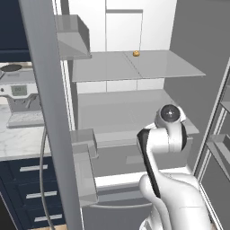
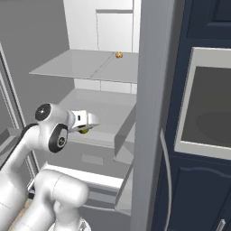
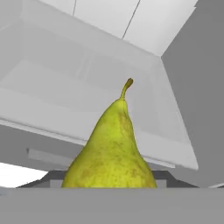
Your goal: Pick up the pear and apple from the fridge and place one fruit on each plate on the dining counter.
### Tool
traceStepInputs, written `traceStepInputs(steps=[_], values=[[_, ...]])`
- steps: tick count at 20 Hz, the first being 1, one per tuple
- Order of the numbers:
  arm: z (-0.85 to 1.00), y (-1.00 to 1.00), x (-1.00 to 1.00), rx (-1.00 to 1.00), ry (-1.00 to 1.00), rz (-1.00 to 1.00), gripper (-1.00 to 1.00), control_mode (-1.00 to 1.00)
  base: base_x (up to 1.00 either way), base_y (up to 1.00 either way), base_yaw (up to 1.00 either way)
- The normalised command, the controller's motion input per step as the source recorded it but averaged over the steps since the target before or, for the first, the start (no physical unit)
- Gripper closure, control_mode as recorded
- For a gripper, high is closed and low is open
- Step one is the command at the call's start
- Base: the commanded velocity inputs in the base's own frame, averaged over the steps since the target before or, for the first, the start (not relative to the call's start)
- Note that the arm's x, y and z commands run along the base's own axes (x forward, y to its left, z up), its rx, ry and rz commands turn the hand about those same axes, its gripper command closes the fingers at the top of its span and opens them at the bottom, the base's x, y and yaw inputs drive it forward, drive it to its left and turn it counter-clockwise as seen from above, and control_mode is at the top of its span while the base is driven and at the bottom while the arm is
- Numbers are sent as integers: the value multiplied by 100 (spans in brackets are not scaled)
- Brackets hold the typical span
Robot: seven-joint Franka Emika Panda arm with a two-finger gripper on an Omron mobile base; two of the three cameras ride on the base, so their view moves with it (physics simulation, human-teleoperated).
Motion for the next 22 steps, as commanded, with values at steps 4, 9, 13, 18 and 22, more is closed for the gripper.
traceStepInputs(steps=[4,9,13,18,22], values=[[5,-20,-86,15,8,3,100,-100,0,0,0],[2,14,-27,13,12,7,100,-100,0,0,0],[-17,22,-27,1,13,3,100,-100,0,0,0],[-15,7,-11,0,0,0,100,-100,0,0,0],[-8,12,-6,0,0,0,100,-100,0,0,0]])
